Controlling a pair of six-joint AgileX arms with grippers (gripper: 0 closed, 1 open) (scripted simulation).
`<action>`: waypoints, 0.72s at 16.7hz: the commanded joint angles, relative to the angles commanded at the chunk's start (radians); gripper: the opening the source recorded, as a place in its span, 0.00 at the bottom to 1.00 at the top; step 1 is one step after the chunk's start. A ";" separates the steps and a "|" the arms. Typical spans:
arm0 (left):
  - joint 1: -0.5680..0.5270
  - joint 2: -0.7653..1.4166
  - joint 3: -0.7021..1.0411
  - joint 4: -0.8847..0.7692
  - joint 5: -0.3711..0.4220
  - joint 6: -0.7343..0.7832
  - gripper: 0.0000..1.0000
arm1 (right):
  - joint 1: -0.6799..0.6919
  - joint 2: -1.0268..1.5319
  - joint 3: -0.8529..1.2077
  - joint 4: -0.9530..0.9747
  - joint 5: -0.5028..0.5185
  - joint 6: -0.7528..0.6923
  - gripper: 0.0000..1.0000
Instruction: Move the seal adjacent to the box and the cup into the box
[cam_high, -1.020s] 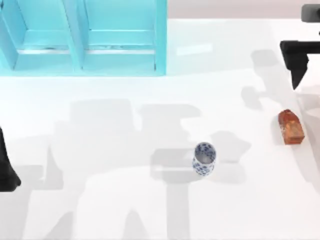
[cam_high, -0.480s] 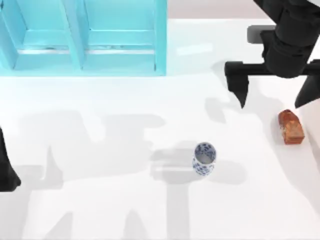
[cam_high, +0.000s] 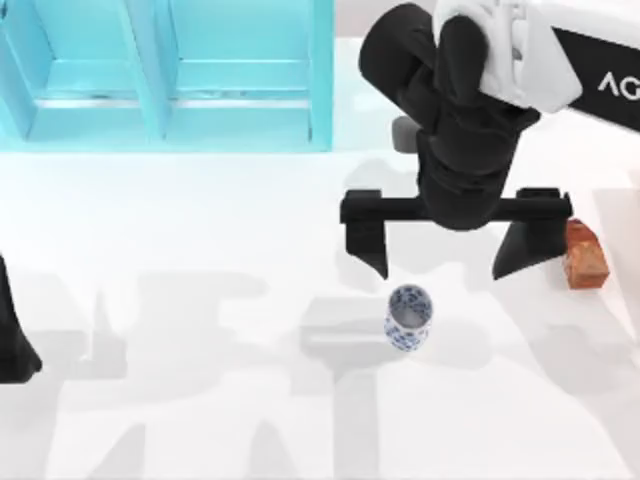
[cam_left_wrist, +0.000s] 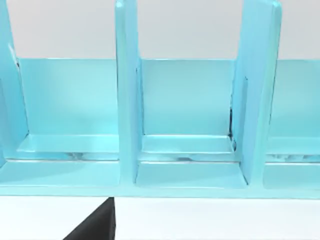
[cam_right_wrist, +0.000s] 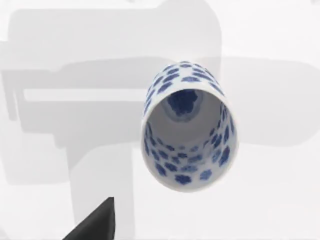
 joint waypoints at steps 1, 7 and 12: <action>0.000 0.000 0.000 0.000 0.000 0.000 1.00 | 0.000 0.000 0.000 0.000 0.000 0.000 1.00; 0.000 0.000 0.000 0.000 0.000 0.000 1.00 | -0.002 0.013 -0.057 0.069 0.000 -0.002 1.00; 0.000 0.000 0.000 0.000 0.000 0.000 1.00 | 0.001 0.060 -0.193 0.259 0.000 0.002 1.00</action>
